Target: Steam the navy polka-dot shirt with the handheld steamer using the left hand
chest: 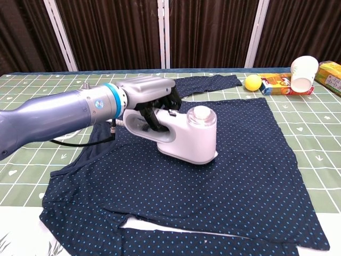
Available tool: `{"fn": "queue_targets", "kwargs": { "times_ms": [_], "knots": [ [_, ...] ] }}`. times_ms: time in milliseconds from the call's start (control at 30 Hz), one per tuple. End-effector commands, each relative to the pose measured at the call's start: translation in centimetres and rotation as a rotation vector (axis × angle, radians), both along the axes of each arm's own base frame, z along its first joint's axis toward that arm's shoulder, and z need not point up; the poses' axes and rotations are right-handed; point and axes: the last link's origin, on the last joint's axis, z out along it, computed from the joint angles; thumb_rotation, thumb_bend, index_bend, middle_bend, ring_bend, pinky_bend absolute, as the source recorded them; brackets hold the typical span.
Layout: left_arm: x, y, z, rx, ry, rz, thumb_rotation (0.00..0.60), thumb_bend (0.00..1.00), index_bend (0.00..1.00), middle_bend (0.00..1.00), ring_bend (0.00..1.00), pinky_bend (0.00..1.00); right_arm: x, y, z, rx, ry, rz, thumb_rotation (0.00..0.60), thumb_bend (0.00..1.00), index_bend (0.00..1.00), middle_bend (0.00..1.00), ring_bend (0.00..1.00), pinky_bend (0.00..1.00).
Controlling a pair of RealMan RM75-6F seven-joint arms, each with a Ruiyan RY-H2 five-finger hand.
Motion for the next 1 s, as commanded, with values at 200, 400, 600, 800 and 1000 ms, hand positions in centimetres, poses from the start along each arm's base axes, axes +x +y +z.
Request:
{"fn": "queue_targets", "kwargs": {
  "times_ms": [200, 400, 600, 800, 1000],
  "knots": [
    [0.1, -2.1, -1.1, -0.049, 0.001, -0.035, 0.6, 0.73, 0.98, 0.88, 0.85, 1.0, 0.1, 0.1, -0.1, 0.005, 0.0, 0.004, 0.6, 0.0, 0.0, 0.0, 0.0, 0.0],
    [-0.1, -3.0, -1.6, -0.074, 0.008, -0.054, 0.6, 0.73, 0.98, 0.88, 0.85, 1.0, 0.1, 0.1, 0.0, 0.003, -0.001, 0.003, 0.6, 0.0, 0.0, 0.0, 0.0, 0.0],
    [-0.5, -3.6, -2.0, -0.072, 0.027, -0.086, 0.6, 0.73, 0.98, 0.88, 0.85, 1.0, 0.1, 0.1, -0.1, 0.006, 0.0, 0.006, 0.6, 0.0, 0.0, 0.0, 0.0, 0.0],
    [-1.1, -3.6, -1.9, -0.061, 0.05, -0.101, 0.6, 0.73, 0.98, 0.88, 0.85, 1.0, 0.1, 0.1, -0.1, 0.006, 0.0, 0.006, 0.6, 0.0, 0.0, 0.0, 0.0, 0.0],
    [-2.0, -3.3, -1.5, -0.047, 0.065, -0.094, 0.6, 0.73, 0.98, 0.88, 0.85, 1.0, 0.2, 0.1, -0.1, 0.007, -0.003, 0.007, 0.6, 0.0, 0.0, 0.0, 0.0, 0.0]
  ]
}}
